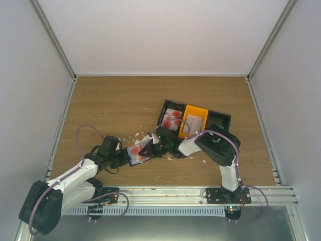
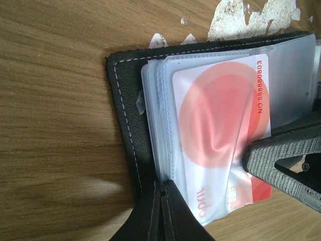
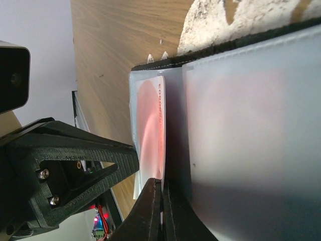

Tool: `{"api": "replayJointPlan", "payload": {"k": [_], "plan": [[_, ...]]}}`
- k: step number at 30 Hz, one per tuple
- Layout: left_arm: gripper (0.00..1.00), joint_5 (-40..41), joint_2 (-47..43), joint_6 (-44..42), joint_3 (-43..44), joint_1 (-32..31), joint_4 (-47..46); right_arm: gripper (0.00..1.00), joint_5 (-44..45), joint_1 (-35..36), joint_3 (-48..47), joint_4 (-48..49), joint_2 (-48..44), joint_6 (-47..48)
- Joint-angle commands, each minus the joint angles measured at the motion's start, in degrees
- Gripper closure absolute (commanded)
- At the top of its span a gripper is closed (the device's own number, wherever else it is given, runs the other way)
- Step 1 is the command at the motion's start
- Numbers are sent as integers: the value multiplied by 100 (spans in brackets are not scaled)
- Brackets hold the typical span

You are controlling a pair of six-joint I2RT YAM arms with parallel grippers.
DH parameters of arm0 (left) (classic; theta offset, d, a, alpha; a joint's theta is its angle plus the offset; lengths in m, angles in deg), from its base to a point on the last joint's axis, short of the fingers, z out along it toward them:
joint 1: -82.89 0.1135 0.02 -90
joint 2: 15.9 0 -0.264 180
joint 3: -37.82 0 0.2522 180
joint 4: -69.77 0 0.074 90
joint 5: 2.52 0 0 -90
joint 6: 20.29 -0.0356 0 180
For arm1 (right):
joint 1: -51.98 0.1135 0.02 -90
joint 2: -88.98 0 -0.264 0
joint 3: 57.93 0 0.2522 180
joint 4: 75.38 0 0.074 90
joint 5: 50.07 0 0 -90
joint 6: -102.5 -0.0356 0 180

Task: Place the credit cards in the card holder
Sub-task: Insert the credit card into the card holder, then pick up the credit card from the storage box.

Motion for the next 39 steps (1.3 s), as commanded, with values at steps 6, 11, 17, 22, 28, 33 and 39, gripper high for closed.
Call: {"api": "replayJointPlan", "payload": {"k": [6,11,17,22,28,33,39], "plan": [[97,-560,162,-49,-216,-30,-658,95,261,331,-260,-826,187,405],[96,-403,63,-58,-199,-31,-562,84,704,340,-311,-1427,-188,702],[92,-307,-54,-113,-24,-32,-425,59,1385,276,-483,-2280,-900,1130],[85,-366,-114,-199,218,-24,-342,48,1872,221,-487,-2942,-1478,1393],[75,-356,-335,-329,576,-23,-160,47,2578,9,-676,-3943,-2394,2285],[58,-439,-580,-465,883,-30,-30,42,3942,-331,-969,-5438,-3453,3293],[38,-786,-699,-608,1125,-30,-231,30,4206,-1166,-1292,-6528,-4310,4644]]}}
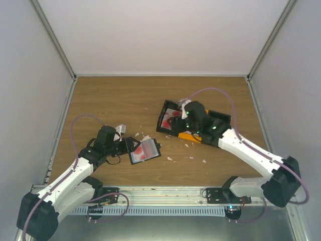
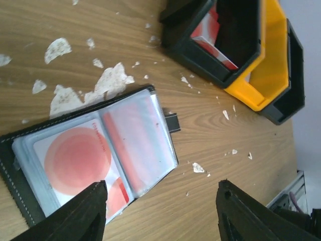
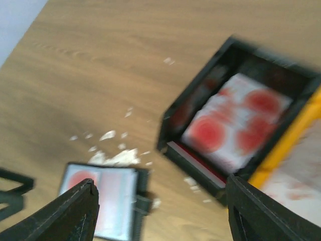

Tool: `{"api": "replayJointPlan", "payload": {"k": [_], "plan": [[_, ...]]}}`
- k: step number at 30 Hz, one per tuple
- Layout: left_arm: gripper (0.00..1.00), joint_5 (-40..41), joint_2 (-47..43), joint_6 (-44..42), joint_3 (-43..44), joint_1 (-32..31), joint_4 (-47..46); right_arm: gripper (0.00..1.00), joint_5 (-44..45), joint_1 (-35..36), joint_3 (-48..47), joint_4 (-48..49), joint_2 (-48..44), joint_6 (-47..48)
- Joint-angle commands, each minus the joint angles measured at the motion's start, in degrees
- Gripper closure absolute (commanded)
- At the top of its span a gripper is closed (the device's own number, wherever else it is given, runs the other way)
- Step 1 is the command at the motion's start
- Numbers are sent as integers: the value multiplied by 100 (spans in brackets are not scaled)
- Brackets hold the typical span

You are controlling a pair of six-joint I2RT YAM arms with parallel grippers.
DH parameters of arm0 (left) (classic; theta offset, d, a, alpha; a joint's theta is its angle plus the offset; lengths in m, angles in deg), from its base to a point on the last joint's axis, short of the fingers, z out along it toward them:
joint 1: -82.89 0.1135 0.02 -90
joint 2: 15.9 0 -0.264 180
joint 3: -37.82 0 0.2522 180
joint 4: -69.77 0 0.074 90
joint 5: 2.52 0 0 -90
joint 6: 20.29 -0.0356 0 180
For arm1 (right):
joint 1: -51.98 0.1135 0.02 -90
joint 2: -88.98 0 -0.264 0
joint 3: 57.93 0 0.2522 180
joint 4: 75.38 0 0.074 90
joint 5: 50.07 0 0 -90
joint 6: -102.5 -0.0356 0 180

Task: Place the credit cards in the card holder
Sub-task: Pick up the credit card from the storage box.

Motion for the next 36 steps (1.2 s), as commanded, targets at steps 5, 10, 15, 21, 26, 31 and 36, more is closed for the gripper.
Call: {"api": "replayJointPlan", "payload": {"k": [5,10,15,21,26,31,36], "plan": [[32,-515,22,-197,312,-23,-459,24,143,-678,-472,-1517,-146,2180],[28,-537,239,-296,438,-23,-506,25,-332,-672,-836,-1492,765,2829],[27,154,174,-172,361,-22,-532,35,-654,-655,-1479,-1443,1897,3316],[24,848,-210,13,83,-18,-963,44,-925,-654,-1866,-1424,2641,3675],[24,894,-34,-107,161,-7,-1161,51,-1196,-654,-2054,-1461,3062,3821],[24,876,146,-178,137,-12,-1248,55,-1329,-655,-2023,-1317,3313,3791],[24,855,238,-222,96,0,-1252,68,-1187,-657,-2033,-1305,3590,3657]]}}
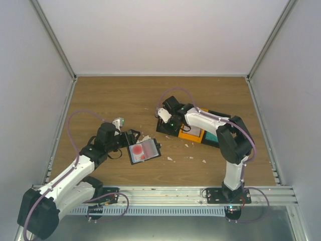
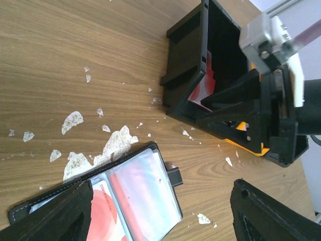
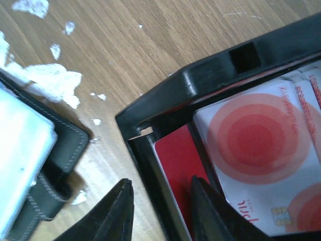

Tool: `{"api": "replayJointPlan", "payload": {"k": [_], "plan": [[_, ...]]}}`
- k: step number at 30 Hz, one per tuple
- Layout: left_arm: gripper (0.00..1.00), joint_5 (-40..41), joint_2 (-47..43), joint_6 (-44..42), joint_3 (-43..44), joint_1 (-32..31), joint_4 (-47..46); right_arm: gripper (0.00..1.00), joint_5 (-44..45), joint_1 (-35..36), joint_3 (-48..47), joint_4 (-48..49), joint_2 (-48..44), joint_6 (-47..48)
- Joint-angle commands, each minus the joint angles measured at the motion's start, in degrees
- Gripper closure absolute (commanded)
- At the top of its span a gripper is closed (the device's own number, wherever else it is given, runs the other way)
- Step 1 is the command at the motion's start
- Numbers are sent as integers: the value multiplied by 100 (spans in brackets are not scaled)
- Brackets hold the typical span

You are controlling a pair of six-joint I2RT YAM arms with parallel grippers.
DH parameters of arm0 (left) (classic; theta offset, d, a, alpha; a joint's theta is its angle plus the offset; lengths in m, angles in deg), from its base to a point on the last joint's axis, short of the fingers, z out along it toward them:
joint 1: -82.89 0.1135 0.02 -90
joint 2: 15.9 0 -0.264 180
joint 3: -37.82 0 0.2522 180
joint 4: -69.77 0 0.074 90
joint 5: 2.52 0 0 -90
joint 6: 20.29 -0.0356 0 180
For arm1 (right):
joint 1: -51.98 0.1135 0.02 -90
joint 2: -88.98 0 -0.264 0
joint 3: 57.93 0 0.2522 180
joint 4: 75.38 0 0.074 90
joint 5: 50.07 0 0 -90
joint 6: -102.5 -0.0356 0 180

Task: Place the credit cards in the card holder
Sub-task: Pick up the credit card from the storage box.

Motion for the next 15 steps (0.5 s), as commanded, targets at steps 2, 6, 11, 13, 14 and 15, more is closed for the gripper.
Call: {"api": "replayJointPlan", "payload": {"k": [2,6,11,13,14,15], "plan": [[24,84,66,-143,-78,5,-392,75,-91,-3,-105,17,255,-89],[24,64,108,-145,-105,9,-407,82,-249,6,8,99,84,-129],[24,9,207,-121,-98,23,-494,91,-238,8,27,122,2,-167],[24,-3,250,-108,-89,18,-512,92,-194,6,18,123,-14,-194],[24,-14,263,-100,-88,23,-521,93,-165,10,14,123,-23,-220],[24,-32,274,-99,-88,22,-517,93,-151,4,6,123,-37,-234]]}}
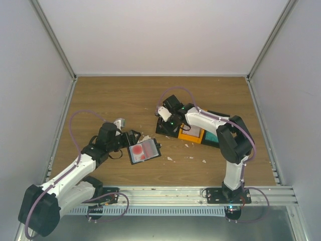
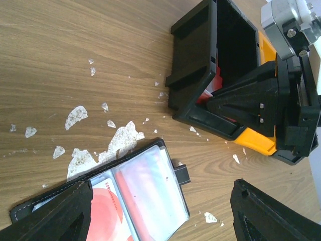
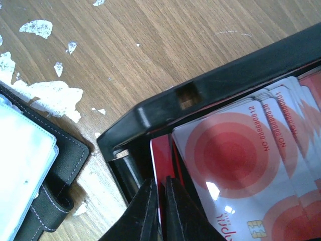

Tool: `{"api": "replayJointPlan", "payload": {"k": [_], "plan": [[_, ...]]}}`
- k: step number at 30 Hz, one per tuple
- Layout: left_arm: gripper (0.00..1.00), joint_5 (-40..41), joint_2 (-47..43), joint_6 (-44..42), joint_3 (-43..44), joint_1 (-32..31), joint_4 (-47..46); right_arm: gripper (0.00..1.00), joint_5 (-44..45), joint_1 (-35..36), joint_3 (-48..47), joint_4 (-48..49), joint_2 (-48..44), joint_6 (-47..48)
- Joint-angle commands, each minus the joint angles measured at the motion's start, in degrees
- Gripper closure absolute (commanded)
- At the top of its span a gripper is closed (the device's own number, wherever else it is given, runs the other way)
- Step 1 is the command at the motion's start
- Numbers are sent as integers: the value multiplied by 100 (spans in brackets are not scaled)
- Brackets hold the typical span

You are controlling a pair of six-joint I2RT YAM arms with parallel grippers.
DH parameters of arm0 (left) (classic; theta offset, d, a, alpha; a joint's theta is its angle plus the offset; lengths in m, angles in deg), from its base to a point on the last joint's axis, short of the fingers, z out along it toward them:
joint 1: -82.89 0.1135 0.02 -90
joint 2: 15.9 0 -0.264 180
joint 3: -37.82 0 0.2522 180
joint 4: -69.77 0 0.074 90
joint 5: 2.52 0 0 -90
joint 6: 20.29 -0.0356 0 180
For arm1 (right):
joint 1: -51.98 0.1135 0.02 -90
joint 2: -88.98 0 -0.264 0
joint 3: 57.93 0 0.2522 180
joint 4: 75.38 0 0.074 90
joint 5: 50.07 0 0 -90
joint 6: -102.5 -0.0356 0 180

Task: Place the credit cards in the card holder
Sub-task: Pick up the credit card from the storage box.

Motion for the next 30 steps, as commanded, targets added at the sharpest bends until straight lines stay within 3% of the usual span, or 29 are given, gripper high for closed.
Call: {"api": "replayJointPlan", "payload": {"k": [1,11,19,25,30], "plan": [[24,-27,56,-60,-36,23,-412,94,-76,38,13,-87,-153,-136],[23,-191,-28,-76,-45,18,-514,100,315,24,70,253,-673,-548],[21,-710,-154,-86,34,31,-830,99,409,-79,182,725,-1530,-1698],[17,-1440,-232,42,346,35,-1133,100,-498,-131,738,1517,-2506,-3298],[16,-2325,-110,591,524,39,-1755,100,-1128,-135,1986,3161,-3499,-5632]]}}
